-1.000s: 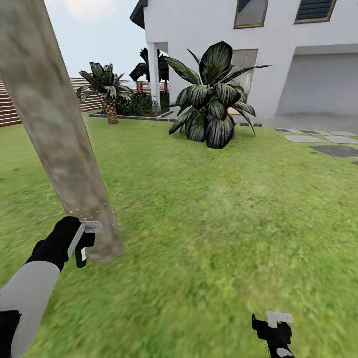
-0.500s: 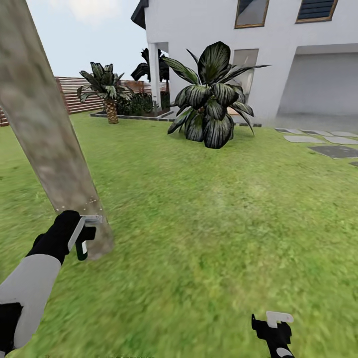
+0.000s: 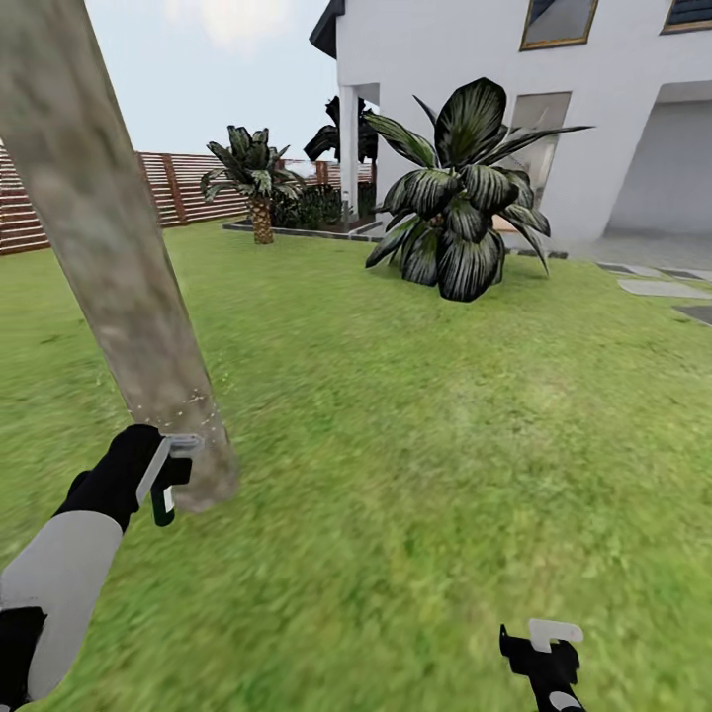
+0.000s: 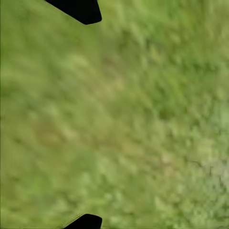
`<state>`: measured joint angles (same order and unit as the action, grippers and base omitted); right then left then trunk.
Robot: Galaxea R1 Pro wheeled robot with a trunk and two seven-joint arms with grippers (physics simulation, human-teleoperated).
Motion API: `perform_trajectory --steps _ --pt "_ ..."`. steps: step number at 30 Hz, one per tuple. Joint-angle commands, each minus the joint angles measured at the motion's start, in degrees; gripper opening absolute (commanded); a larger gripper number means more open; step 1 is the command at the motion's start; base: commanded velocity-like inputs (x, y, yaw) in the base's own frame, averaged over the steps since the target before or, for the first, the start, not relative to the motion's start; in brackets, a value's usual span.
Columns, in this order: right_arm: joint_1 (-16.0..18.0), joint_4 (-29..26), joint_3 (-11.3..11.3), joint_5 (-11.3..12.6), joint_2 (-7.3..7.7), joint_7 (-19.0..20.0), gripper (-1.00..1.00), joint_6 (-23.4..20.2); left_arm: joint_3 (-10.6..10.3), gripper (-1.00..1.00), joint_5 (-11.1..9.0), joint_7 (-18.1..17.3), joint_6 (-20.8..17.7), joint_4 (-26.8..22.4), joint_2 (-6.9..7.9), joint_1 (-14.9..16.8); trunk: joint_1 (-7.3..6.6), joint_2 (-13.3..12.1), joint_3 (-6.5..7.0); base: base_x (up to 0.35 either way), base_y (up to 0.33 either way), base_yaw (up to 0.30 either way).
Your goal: In the garden, pick up the pesticide atomizer on the floor and spray pesticide onto both trees until each tree trunk is fully covered.
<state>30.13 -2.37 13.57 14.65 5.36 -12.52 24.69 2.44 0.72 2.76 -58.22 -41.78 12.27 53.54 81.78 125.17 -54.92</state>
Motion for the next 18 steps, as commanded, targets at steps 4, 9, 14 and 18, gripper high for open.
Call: perform_trajectory --steps 4,9,14,18 --pt "0.0 0.0 0.5 0.5 0.0 -0.1 1.0 0.1 0.2 -1.0 0.0 0.2 -0.2 0.0 -0.08 -0.2 0.01 0.0 -0.05 0.097 -0.258 0.011" --pt "0.0 0.0 0.5 0.4 -0.04 -0.1 1.0 0.1 0.3 -1.0 0.1 0.5 0.0 0.0 0.05 -1.8 0.01 0.0 -0.05 0.008 -0.276 0.001" --pt "0.0 0.0 0.5 0.4 -0.08 -0.1 1.0 0.1 1.8 -1.0 0.3 0.8 0.5 0.0 1.09 -4.5 0.01 0.0 -0.05 0.076 -0.264 0.059" --pt "0.0 0.0 0.6 0.4 -0.09 -0.1 1.0 0.1 2.1 -1.0 0.3 1.9 0.7 1.4 1.17 -5.3 0.01 0.0 -0.05 0.222 -0.2 0.251"
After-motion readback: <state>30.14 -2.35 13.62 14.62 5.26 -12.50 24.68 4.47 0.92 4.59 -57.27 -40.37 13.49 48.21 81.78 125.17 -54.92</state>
